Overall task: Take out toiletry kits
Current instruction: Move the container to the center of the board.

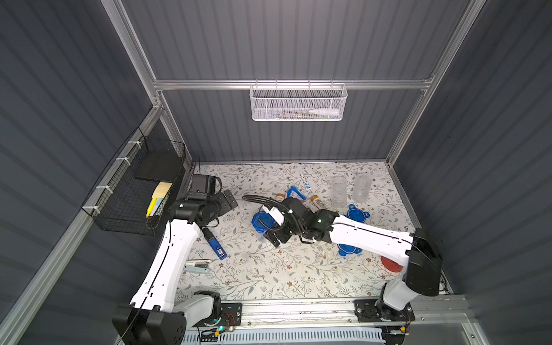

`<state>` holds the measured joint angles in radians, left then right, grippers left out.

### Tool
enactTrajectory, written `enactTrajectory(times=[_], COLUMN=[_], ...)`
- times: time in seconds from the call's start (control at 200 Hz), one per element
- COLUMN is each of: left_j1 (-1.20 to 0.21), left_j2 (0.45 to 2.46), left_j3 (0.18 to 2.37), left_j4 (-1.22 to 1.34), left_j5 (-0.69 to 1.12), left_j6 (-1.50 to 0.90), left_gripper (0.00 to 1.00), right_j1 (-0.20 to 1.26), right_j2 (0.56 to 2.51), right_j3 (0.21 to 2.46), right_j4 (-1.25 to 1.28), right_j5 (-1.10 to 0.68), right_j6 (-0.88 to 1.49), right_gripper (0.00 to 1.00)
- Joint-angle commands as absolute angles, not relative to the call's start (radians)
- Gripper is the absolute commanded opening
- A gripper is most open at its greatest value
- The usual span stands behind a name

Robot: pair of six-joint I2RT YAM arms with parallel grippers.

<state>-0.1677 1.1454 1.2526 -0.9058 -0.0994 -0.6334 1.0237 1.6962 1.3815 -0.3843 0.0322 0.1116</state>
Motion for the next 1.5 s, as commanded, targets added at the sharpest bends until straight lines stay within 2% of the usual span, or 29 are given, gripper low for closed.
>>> enactTrajectory(times=[0.0, 0.275, 0.56, 0.695, 0.815, 1.091, 1.341, 1.496], left_j1=[-0.157, -0.134, -0.117, -0.111, -0.106, -0.097, -0.093, -0.092], left_j2=[1.133, 1.143, 1.149, 1.157, 1.165, 1.169, 1.176, 1.193], left_j3=[1.252, 1.235, 1.212, 1.202, 1.194, 1.189, 1.185, 1.180], left_j4=[-0.888, -0.857, -0.828, -0.814, -0.800, -0.798, -0.786, -0.778], left_j5=[-0.153, -0.114, -0.063, -0.045, -0.022, -0.006, 0.022, 0.039], left_j6=[-0.664, -0.652, -0.643, -0.640, -0.640, -0.631, -0.630, -0.627], left_gripper=[1.00, 1.00, 0.99, 0.99, 1.00, 0.99, 1.00, 0.99], right_j1=[1.029, 1.029, 1.029, 1.029, 1.026, 0.984, 0.908, 0.876], right_j2=[1.771, 1.920, 2.022, 2.032, 2.044, 2.051, 2.015, 1.993], right_j3=[1.482, 1.623, 1.697, 1.701, 1.709, 1.717, 1.674, 1.639], right_j4=[-0.447, -0.508, -0.535, -0.520, -0.515, -0.526, -0.519, -0.503], right_j5=[0.085, 0.061, 0.124, 0.122, 0.133, 0.183, 0.191, 0.197], right_j6=[0.054, 0.005, 0.007, 0.015, 0.014, 0.027, 0.042, 0.057], right_gripper=[0.99, 0.99, 0.99, 0.99, 0.91, 0.83, 0.83, 0.87])
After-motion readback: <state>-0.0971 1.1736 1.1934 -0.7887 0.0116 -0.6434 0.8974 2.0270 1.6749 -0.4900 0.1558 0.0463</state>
